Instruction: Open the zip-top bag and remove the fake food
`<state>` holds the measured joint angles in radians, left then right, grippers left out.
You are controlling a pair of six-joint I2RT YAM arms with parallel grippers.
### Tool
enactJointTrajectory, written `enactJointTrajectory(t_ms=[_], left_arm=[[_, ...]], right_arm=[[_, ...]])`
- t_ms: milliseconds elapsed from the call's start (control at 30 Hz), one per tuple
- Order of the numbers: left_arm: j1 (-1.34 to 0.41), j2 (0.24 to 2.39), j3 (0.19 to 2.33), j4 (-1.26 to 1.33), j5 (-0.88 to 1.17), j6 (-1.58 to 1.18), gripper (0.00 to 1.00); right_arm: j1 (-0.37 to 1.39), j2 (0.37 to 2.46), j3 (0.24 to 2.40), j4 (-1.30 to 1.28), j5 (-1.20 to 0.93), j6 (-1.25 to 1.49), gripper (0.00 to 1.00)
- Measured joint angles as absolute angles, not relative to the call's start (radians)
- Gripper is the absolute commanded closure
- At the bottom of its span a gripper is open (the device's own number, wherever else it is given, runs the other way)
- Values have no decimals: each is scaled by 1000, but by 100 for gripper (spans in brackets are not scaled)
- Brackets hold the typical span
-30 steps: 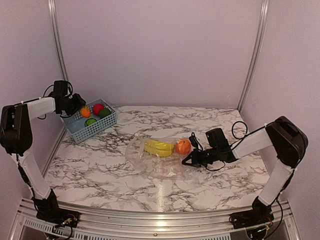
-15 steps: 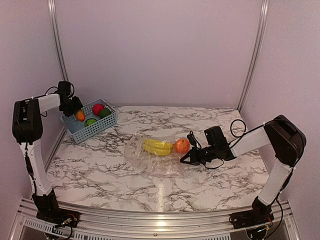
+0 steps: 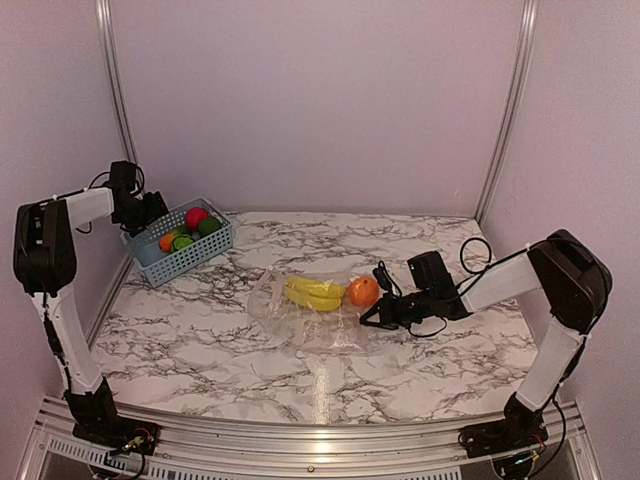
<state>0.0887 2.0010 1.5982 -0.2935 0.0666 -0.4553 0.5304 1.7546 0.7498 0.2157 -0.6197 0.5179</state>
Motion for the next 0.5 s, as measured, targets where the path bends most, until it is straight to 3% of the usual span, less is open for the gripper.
enactJointTrajectory(t_ms=[200,367,500], left_arm=[[41,1804,1407,-215,192,-456,16],[-48,1699,1226,-142,308,-476,20],[-128,1677,1112,-123,400,-491,26]], right_arm=[[540,1755,750,216,-628,504,100],[552,1755,750,216,-647,495,81],[553,1751,749,213,-662,488,72]])
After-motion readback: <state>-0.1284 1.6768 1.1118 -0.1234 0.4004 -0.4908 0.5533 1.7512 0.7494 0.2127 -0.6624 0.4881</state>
